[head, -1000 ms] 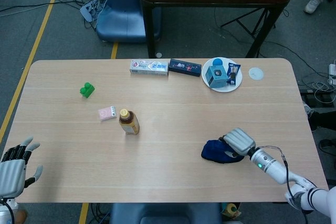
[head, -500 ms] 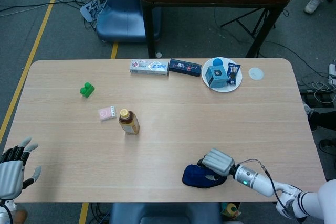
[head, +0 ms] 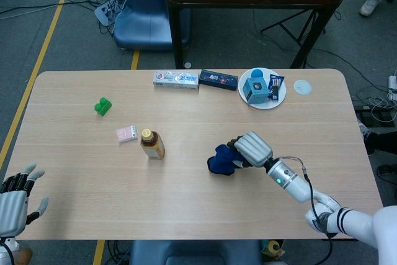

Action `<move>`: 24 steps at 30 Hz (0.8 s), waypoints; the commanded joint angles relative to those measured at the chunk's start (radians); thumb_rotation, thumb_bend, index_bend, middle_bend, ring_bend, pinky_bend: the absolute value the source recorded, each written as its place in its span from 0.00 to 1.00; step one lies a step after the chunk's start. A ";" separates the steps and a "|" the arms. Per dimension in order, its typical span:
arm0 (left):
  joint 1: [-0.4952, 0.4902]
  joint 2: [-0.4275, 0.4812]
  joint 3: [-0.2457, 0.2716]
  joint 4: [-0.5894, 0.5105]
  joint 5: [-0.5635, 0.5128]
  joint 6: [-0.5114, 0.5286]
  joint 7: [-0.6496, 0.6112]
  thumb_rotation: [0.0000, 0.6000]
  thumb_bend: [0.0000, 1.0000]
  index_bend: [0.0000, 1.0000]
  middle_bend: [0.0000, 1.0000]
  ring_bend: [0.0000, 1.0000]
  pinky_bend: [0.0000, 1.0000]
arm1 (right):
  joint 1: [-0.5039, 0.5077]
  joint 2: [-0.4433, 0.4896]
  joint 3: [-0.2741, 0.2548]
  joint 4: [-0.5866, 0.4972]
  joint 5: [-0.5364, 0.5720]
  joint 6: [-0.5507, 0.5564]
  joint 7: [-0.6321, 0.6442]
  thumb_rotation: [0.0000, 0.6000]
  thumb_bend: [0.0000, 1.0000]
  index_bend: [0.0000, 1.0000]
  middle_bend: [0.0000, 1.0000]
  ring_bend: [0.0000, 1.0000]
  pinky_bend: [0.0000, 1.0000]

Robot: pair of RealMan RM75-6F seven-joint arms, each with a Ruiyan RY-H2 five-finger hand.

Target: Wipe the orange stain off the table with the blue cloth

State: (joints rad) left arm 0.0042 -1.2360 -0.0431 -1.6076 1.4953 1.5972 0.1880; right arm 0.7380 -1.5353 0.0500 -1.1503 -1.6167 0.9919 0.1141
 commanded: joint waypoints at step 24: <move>-0.008 0.009 -0.009 0.006 0.000 -0.010 -0.016 1.00 0.27 0.25 0.12 0.18 0.16 | -0.102 0.189 0.051 -0.273 0.203 0.071 -0.335 1.00 0.08 0.01 0.14 0.08 0.13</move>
State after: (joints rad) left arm -0.0034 -1.2266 -0.0513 -1.6021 1.4958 1.5877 0.1719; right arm 0.6668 -1.3797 0.1168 -1.3903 -1.4158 1.0385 -0.2021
